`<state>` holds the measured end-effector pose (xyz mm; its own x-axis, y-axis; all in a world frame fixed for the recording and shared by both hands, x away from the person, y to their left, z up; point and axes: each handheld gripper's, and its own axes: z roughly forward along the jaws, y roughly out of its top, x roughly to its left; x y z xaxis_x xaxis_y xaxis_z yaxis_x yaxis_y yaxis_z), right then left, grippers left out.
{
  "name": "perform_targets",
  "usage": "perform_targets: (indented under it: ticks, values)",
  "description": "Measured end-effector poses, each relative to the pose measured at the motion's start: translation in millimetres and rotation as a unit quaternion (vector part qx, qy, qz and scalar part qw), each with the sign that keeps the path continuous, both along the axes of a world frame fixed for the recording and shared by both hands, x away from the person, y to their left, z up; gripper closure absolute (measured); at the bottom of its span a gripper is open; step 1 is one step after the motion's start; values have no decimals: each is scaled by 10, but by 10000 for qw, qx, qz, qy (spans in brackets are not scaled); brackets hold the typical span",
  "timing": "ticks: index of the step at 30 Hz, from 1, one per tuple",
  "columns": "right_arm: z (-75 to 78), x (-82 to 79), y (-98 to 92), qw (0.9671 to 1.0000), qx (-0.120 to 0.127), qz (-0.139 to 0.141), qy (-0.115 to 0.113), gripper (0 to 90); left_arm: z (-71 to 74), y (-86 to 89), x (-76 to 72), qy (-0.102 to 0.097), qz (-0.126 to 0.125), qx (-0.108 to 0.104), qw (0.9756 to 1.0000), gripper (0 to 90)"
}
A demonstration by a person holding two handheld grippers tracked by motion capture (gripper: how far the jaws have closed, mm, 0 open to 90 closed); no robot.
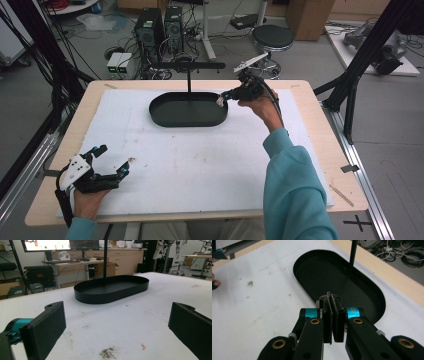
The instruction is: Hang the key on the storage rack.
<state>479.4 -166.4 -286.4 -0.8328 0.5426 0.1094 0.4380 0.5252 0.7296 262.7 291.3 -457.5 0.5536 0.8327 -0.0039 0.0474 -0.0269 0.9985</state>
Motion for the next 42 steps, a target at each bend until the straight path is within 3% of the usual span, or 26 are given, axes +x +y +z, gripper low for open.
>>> perform_targets:
  ticks: [12,19,22,31,42]
  values:
    - [256,77,117,9993,36,-57,-359,890,-1,0,0,-4,-4,-6,10000,17]
    - [384,166,168,9987,27,-139,-487,891,0,0,-1,3,-3,13,10000,17]
    - [411,199,207,9989,-16,-185,-427,890,0,0,0,3,0,-1,10000,17]
    - [404,272,316,9982,-105,-350,-467,890,0,0,1,6,-10,-2,10000,17]
    - [311,373,322,9960,-275,-753,-403,890,0,3,2,8,-13,4,10000,17]
